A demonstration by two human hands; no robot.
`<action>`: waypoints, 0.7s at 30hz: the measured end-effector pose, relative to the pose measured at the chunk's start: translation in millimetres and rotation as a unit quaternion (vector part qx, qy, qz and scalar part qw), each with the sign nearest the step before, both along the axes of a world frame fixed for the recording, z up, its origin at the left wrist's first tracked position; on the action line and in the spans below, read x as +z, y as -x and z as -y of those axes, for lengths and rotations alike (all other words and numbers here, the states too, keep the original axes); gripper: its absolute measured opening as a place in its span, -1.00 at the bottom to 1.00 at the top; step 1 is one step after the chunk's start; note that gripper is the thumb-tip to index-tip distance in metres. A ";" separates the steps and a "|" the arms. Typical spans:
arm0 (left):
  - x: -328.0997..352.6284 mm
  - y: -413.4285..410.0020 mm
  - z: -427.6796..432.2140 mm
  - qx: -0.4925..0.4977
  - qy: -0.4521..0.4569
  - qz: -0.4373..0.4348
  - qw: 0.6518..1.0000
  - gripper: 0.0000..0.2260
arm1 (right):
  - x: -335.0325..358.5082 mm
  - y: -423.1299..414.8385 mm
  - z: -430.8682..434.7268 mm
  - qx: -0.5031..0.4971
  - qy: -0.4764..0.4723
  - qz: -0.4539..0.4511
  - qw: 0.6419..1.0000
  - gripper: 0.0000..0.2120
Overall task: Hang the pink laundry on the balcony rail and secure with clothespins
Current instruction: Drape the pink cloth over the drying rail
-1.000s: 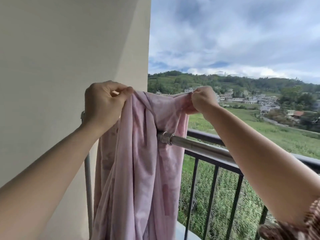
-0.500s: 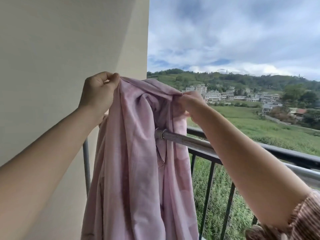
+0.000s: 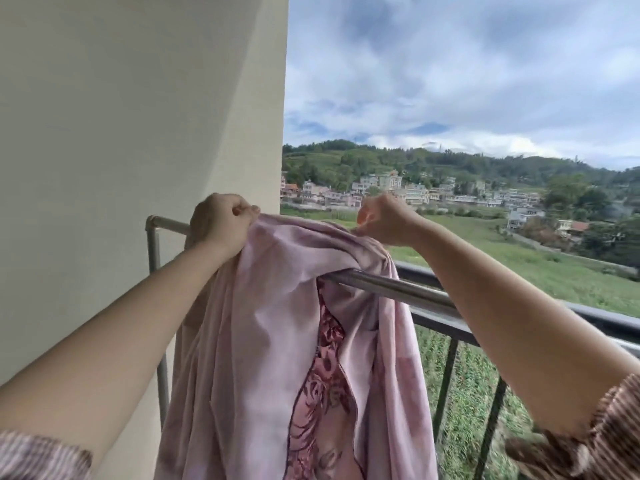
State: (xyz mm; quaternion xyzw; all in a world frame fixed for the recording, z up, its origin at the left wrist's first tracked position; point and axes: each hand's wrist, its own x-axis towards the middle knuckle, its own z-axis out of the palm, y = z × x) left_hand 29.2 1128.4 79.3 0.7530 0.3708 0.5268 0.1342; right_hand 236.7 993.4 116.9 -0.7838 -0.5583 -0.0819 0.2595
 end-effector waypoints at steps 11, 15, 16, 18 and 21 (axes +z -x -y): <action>-95.7 -24.4 93.5 -0.083 -0.282 -0.186 0.938 -0.62 | -14.5 31.2 32.8 0.134 0.161 -0.101 0.973 -0.70; -88.0 -32.9 82.0 -0.068 -0.196 -0.137 0.969 -0.91 | -16.7 23.9 42.3 0.142 0.164 -0.168 0.962 -0.60; -81.3 -30.6 74.9 -0.100 -0.136 -0.097 0.981 -0.89 | -18.8 23.5 44.2 0.138 0.158 -0.158 0.965 -0.60; -64.0 -22.9 63.5 -0.176 0.003 -0.001 0.984 -0.94 | -25.8 25.6 44.6 0.126 0.131 -0.112 0.977 -0.61; -38.0 -20.0 71.5 -0.280 0.145 0.080 0.946 -0.90 | -37.0 32.9 37.9 0.087 0.061 -0.042 0.993 -0.68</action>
